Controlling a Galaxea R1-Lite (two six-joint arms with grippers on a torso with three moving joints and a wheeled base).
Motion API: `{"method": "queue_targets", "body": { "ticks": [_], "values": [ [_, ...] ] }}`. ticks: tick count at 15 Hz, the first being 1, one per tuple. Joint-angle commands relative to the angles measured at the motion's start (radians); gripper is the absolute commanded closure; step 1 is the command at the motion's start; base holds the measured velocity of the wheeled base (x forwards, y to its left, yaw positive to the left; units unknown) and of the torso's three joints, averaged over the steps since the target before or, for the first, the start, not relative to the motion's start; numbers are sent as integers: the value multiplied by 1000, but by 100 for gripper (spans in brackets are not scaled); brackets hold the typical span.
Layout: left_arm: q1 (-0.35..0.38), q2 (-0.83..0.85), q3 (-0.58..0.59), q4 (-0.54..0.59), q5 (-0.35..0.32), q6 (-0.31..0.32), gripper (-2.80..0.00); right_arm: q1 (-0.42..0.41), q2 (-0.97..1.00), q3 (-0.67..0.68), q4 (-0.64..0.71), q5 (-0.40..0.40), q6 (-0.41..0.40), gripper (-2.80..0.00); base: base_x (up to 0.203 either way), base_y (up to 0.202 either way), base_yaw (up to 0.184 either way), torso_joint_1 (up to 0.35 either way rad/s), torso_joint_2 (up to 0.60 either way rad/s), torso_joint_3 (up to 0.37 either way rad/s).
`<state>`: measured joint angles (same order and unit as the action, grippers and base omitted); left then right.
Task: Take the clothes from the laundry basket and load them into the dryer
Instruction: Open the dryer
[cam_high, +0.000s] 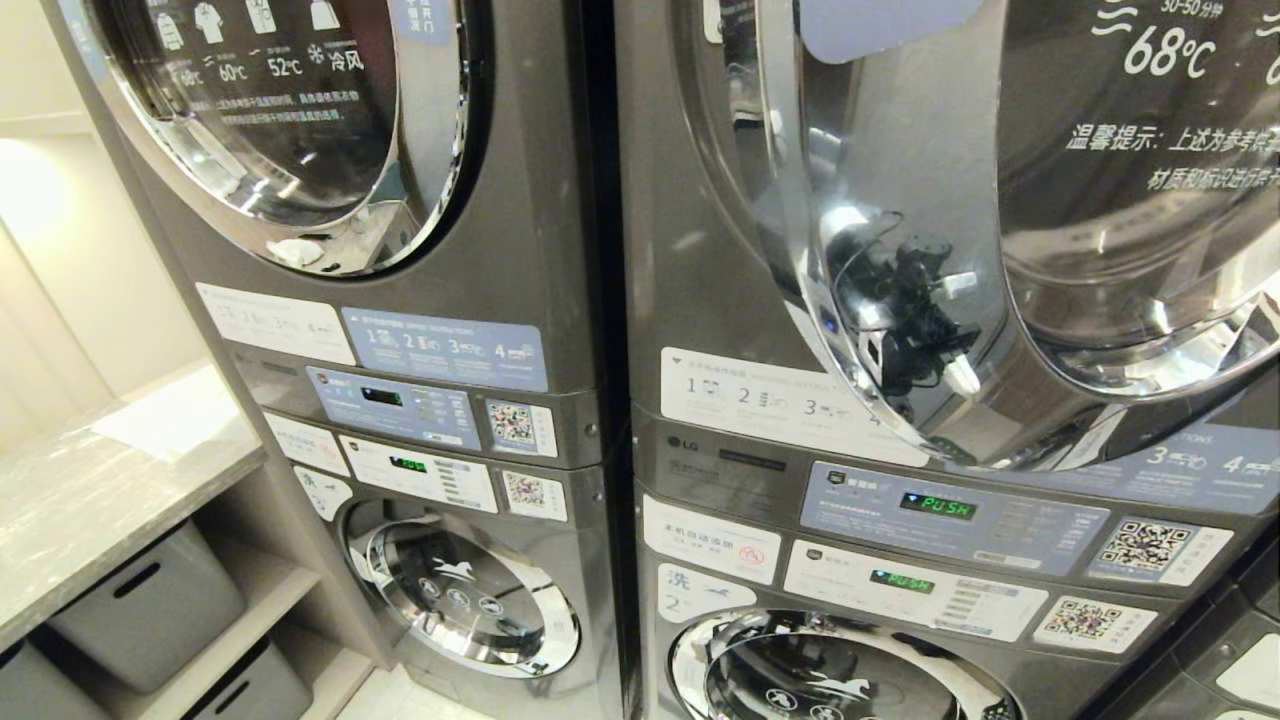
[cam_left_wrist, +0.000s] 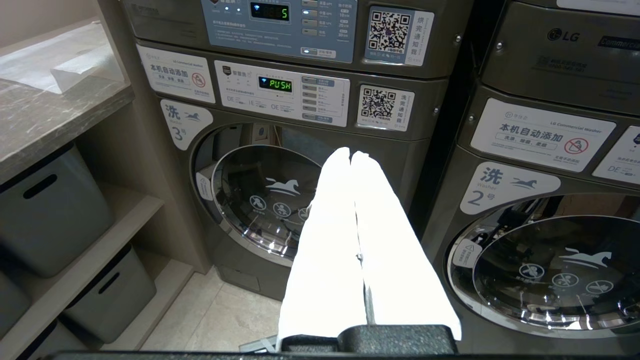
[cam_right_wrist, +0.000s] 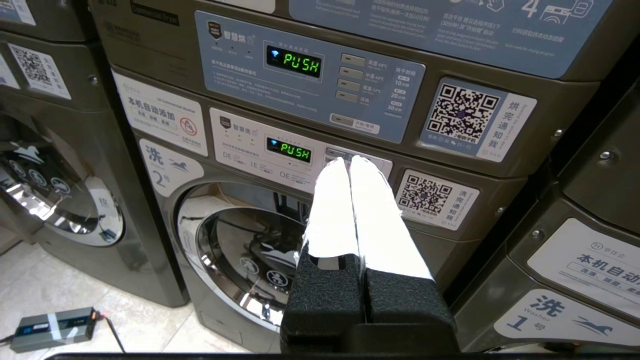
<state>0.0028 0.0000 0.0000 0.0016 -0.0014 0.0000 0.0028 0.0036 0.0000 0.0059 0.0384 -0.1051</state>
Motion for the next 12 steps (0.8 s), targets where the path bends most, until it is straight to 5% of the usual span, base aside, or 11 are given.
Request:
{"method": "queue_targets", "body": {
  "ticks": [1, 9, 12],
  "values": [
    [0, -2, 0, 0, 0, 0, 0, 0, -4, 2, 2, 0, -8, 0, 0, 0, 0, 0, 0, 0],
    [0, -2, 0, 0, 0, 0, 0, 0, -4, 0, 2, 3, 2, 0, 0, 0, 0, 0, 0, 0],
    [0, -2, 0, 0, 0, 0, 0, 0, -4, 0, 2, 3, 4, 0, -2, 3, -112, 4, 0, 3]
  ]
}}
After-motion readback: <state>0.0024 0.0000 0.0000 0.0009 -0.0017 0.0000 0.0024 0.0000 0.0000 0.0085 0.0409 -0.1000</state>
